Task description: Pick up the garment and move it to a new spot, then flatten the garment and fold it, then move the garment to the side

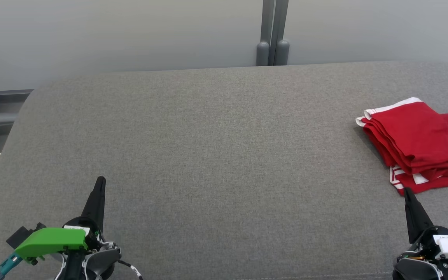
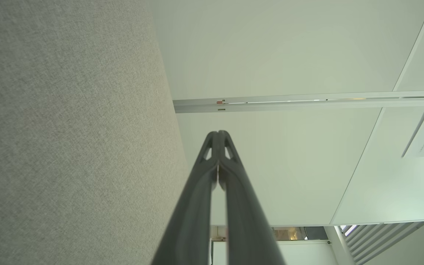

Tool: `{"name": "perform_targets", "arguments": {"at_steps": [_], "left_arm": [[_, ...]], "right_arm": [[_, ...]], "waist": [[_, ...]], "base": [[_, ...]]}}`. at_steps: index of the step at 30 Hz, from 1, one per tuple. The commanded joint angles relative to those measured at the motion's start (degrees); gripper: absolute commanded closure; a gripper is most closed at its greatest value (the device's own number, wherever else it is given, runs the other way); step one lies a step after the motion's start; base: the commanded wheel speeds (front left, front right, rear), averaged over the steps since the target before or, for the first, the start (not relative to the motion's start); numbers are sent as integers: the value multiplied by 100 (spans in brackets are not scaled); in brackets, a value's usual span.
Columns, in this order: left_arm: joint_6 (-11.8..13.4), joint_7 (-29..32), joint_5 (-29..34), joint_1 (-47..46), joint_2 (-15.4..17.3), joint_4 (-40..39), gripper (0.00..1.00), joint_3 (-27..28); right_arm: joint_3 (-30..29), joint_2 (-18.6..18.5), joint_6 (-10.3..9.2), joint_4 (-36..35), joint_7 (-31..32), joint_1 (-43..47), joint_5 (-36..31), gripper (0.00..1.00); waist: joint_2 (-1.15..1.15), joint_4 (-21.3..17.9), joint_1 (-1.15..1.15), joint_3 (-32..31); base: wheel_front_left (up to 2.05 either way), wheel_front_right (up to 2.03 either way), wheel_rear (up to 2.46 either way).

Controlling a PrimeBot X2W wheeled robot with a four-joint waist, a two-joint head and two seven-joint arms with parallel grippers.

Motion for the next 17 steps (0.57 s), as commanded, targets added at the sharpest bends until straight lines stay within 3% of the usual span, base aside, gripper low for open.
{"name": "perform_targets", "arguments": {"at_steps": [1, 17], "left_arm": [[-48, 33, -68, -101, -16, -26, 100, 41], [-40, 34, -60, -94, -10, -23, 100, 36]], "right_arm": [[-24, -26, 2, -51, 24, 79, 112, 100], [-21, -25, 2, -44, 24, 76, 88, 100]], "waist": [[0, -5, 0, 5], [0, -5, 0, 5]], "base": [[0, 0, 0], [0, 0, 0]]}}
